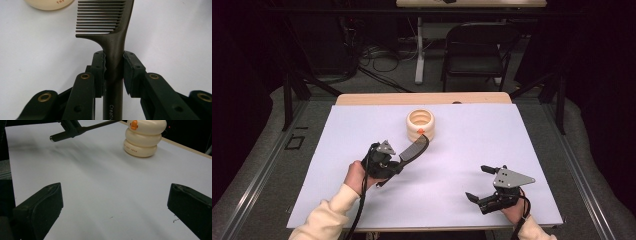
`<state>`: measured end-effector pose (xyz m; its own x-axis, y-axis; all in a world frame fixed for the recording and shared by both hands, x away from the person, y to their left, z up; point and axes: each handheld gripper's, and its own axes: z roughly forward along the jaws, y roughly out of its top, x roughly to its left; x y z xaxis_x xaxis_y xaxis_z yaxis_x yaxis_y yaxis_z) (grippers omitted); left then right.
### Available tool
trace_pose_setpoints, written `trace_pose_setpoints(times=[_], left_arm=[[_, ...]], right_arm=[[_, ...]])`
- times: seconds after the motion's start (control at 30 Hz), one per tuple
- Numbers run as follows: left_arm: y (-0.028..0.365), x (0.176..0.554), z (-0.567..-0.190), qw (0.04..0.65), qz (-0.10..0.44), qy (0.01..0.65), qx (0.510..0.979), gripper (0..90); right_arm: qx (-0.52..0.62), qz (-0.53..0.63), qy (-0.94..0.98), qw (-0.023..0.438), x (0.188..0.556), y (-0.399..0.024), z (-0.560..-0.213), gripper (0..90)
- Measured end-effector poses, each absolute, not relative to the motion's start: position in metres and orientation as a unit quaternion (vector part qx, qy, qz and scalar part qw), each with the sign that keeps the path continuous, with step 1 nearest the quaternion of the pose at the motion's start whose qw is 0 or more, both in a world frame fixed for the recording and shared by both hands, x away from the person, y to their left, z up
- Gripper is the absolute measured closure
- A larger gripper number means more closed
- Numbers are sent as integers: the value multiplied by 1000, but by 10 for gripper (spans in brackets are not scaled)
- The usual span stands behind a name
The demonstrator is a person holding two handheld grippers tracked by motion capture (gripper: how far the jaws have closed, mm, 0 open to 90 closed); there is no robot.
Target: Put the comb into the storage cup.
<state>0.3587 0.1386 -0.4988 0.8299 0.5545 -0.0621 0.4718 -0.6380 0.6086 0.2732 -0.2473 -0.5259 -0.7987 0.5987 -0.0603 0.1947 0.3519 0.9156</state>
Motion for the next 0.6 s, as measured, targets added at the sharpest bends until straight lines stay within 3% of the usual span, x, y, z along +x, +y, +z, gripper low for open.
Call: trace_pose_setpoints(times=[0.6], left_arm=[[150,356,-499,337,85,297,889,727]], right_arm=[[249,512,798,196,273,-247,-526,0]])
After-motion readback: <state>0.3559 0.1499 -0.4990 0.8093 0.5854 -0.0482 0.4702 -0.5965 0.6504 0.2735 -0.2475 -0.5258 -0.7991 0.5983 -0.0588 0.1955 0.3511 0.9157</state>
